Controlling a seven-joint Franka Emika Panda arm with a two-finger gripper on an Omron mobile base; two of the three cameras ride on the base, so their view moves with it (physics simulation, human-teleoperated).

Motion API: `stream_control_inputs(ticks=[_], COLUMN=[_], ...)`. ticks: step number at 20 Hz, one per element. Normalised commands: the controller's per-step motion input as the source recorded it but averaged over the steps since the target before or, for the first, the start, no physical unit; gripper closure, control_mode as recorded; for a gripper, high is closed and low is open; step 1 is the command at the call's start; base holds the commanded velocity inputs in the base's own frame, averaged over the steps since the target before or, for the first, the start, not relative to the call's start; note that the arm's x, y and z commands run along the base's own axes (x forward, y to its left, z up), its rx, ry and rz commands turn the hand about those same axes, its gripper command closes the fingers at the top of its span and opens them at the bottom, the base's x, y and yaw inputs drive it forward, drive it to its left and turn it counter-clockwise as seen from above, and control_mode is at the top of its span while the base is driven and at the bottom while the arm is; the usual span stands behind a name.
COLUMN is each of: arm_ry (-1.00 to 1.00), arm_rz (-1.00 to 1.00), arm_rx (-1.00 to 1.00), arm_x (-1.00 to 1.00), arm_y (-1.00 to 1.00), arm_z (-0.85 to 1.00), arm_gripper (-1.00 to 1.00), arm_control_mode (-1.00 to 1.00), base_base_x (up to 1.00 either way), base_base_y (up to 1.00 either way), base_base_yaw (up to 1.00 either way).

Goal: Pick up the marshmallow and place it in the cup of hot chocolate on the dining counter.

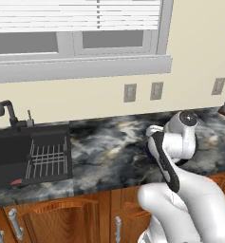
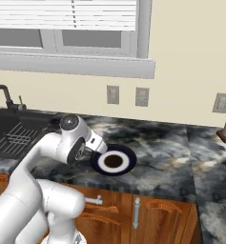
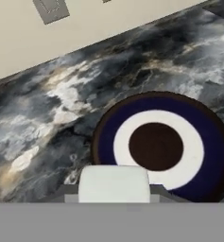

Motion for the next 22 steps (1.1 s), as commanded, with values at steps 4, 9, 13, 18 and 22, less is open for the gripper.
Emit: stream_control_inputs(ticks=[4,9,13,18,22], arm_ry=[-0.15,-0.08,0.0,0.0,0.0], arm_rz=[0.18,0.18,0.02,0.0,0.03], arm_rx=[-0.2,-0.09,-0.06,-0.15,-0.1], arm_x=[-0.25,-0.34,-0.34,-0.38,-0.45], arm_y=[0.02,0.0,0.15,0.15,0.17], arm_z=[0.34,0.37,0.39,0.56,0.59], arm_gripper=[1.0,1.0,1.0,1.0,1.0], arm_control_mode=[-1.0,-1.0,-1.0,-1.0,-1.0], base_base_x=[0.0,0.0,0.0,0.0,0.0], base_base_y=[0.0,0.0,0.0,0.0,0.0], base_base_yaw=[0.0,0.0,0.0,0.0,0.0])
